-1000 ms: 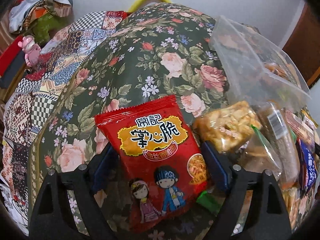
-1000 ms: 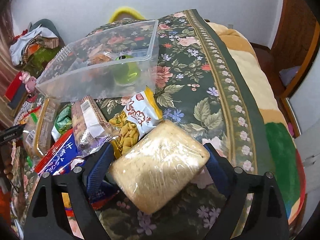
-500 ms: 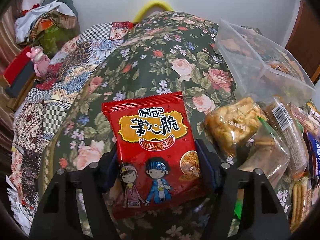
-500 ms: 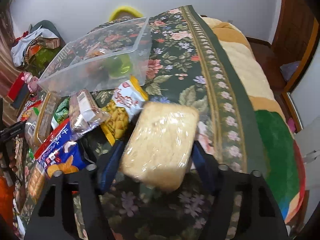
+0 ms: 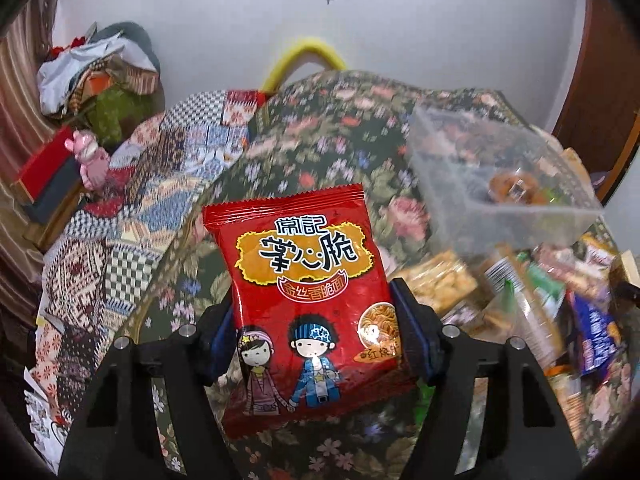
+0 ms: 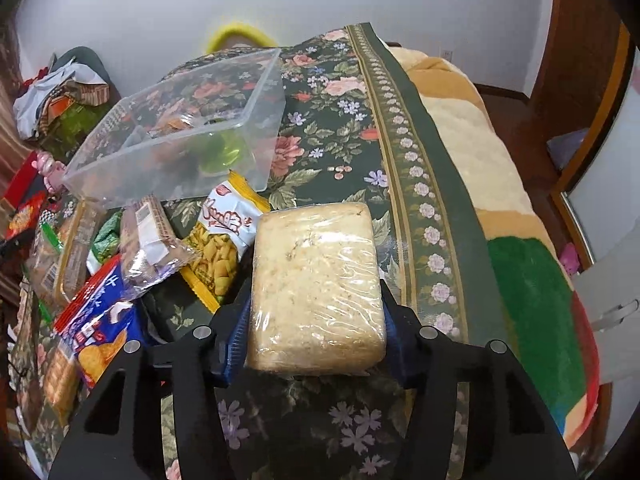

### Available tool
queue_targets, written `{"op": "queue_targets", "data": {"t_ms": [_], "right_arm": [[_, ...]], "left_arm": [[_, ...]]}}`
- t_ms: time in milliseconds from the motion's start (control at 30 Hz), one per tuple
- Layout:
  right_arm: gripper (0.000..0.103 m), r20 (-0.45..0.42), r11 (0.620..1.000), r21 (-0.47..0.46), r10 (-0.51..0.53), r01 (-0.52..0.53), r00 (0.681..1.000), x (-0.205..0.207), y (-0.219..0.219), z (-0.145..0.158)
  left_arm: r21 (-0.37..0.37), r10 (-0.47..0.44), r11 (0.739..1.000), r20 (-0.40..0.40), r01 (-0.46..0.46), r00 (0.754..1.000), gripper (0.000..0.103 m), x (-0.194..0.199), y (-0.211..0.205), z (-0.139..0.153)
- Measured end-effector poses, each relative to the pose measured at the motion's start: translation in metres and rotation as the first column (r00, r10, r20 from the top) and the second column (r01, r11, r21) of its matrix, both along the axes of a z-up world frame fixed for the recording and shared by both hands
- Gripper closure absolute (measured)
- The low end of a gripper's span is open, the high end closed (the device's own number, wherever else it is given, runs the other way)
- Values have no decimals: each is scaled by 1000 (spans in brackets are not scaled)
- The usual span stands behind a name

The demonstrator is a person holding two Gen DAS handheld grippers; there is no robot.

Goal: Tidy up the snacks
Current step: 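Lower the red bag and cracker block into the clear box and open both tools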

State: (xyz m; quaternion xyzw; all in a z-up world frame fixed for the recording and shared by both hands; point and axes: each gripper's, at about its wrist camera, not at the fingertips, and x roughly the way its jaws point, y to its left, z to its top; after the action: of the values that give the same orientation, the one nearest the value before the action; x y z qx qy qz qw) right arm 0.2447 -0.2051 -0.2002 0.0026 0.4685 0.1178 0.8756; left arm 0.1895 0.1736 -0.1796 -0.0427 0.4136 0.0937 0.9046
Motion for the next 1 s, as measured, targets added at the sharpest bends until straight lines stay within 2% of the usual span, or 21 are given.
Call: {"op": "queue_targets", "data": {"t_ms": [200, 467, 767, 1000], "right_arm": [[51, 69, 1000, 18, 2, -3, 998, 2, -3, 30], [51, 194, 997, 47, 47, -57, 980, 14, 14, 75], [51, 283, 987, 92, 98, -128, 954, 38, 47, 103], [51, 291, 980, 103, 133, -169, 947, 64, 73, 103]], "left_arm": [[-6, -44, 999, 79, 45, 996, 34, 6, -18, 34], [-20, -129, 991, 167, 135, 977, 34, 26, -54, 73], [-44, -174, 981, 197, 187, 965, 34, 62, -86, 82], [-55, -192, 977, 183, 205, 964, 34, 93, -100, 77]]}}
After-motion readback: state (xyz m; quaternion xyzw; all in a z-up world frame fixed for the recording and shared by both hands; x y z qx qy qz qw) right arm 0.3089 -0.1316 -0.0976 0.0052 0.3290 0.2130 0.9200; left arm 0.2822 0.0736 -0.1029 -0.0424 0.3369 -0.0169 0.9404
